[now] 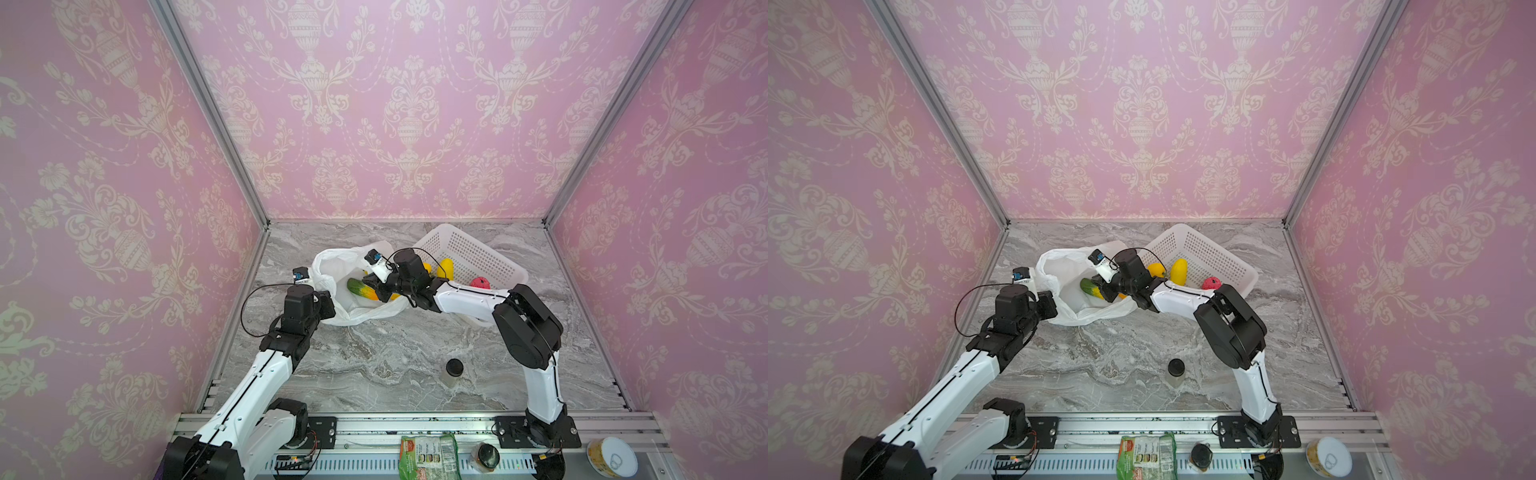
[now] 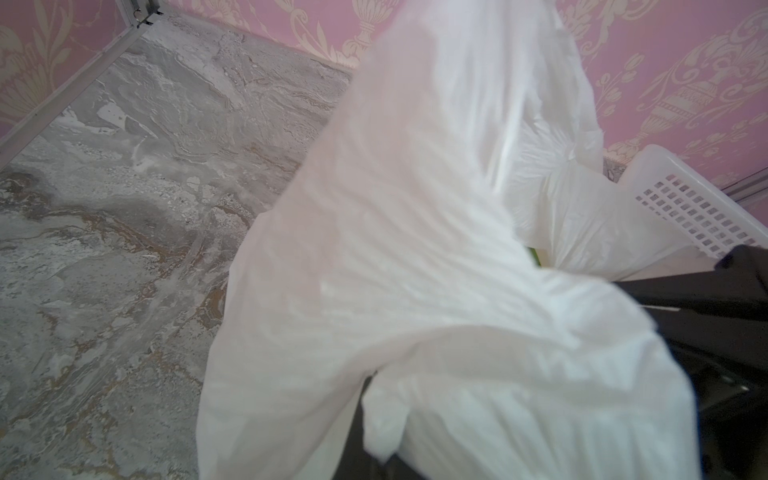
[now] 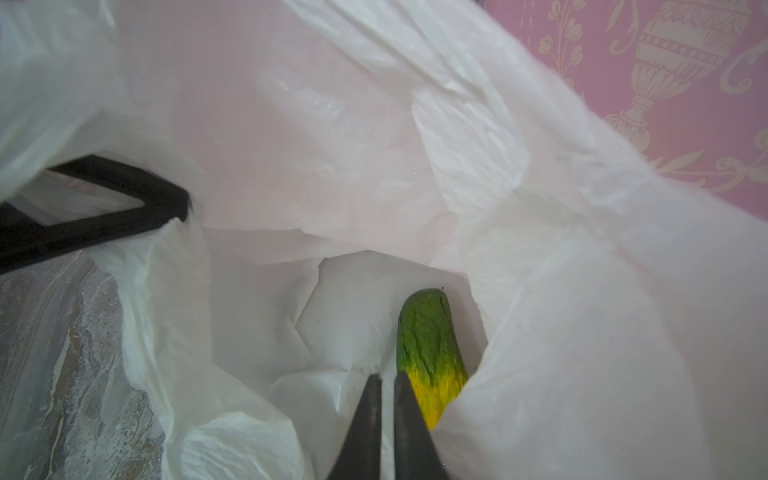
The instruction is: Untie the knot of the plastic bag and take out the fruit
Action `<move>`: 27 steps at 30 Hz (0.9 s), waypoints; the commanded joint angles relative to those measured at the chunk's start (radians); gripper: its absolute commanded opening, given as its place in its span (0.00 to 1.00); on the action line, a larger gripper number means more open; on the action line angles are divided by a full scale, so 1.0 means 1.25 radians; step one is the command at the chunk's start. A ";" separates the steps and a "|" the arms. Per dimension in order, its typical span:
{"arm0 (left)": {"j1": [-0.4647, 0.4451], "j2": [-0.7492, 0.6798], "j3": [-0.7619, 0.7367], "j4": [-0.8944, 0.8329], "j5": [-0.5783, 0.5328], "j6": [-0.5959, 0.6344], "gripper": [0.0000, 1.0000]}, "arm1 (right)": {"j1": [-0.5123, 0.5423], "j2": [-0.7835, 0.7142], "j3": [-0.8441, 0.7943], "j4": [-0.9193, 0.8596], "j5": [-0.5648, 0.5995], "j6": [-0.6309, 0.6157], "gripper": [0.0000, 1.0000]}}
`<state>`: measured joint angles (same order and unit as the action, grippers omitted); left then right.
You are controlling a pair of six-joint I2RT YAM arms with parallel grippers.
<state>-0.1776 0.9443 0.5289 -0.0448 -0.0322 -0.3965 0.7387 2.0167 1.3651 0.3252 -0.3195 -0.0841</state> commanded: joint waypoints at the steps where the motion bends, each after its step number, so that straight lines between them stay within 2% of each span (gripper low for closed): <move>1: 0.005 -0.016 0.015 0.003 -0.002 0.019 0.00 | -0.004 -0.051 -0.041 0.030 -0.028 0.038 0.10; 7: 0.006 -0.027 0.010 -0.002 -0.002 0.017 0.00 | 0.002 -0.109 -0.089 0.037 -0.064 0.069 0.12; 10: 0.005 -0.033 0.003 -0.002 0.004 0.013 0.00 | 0.014 -0.096 -0.063 -0.024 0.014 0.065 0.13; 17: 0.005 -0.065 -0.013 -0.008 0.007 0.008 0.00 | 0.069 0.016 0.055 -0.214 0.216 0.010 0.41; 19: 0.006 -0.068 -0.013 -0.008 0.008 0.008 0.00 | 0.084 0.035 0.071 -0.248 0.246 -0.008 0.46; 27: 0.005 -0.061 -0.013 -0.004 0.011 0.008 0.00 | 0.132 0.008 -0.028 -0.228 0.333 -0.046 0.80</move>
<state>-0.1776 0.8696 0.5247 -0.0456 -0.0315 -0.3969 0.8932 2.0583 1.3857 0.0555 0.0059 -0.1089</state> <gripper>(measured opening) 0.046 0.780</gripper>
